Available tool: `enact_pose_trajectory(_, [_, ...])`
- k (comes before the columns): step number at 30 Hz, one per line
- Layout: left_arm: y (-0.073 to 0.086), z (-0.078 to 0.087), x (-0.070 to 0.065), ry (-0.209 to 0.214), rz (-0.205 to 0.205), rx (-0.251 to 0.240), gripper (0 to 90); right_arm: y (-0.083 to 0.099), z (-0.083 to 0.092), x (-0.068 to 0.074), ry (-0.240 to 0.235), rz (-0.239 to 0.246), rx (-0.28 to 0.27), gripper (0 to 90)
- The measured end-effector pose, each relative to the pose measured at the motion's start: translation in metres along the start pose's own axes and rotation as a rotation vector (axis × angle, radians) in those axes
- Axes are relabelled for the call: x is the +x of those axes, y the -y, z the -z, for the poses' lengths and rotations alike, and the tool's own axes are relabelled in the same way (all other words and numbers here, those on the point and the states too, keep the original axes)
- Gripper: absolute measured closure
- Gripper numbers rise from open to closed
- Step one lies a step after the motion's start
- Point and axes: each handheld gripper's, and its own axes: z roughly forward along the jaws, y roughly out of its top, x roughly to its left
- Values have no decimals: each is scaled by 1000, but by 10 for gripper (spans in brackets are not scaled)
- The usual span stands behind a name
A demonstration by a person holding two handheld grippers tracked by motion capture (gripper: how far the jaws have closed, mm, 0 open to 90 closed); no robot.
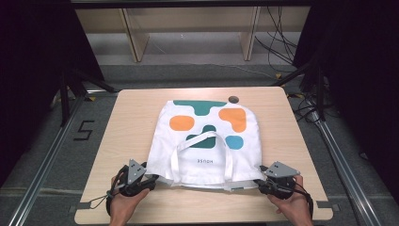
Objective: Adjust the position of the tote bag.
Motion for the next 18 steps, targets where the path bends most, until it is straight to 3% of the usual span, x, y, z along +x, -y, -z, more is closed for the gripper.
enact_pose_trajectory(2, [0,2,-1,-2,2,-14,415,0,0,-1,7,17,-19,519])
enact_pose_trajectory(6, [-5,6,-6,-47,-88,-21,392,-4,0,1,20,17,-35,519])
enact_pose_trajectory(8, [-7,6,-7,-48,-107,-46,385,-6,0,2,23,2,-43,518])
enact_pose_trajectory(10, [-9,5,-4,-69,-125,-54,372,-8,-2,1,19,33,-43,511])
enact_pose_trajectory(11, [-8,3,-3,-47,-109,-61,371,-9,-3,1,40,54,-51,511])
enact_pose_trajectory(13, [-9,2,-2,-42,-115,-62,390,-11,-5,2,39,65,-49,509])
enact_pose_trajectory(15, [-11,-4,1,-14,-92,-73,415,-12,-5,1,38,85,-58,520])
enact_pose_trajectory(17, [-12,-6,2,-20,-108,-63,444,-13,-5,1,35,88,-64,529])
enact_pose_trajectory(18, [-12,-7,2,-29,-115,-56,481,-13,-5,1,36,66,-67,543])
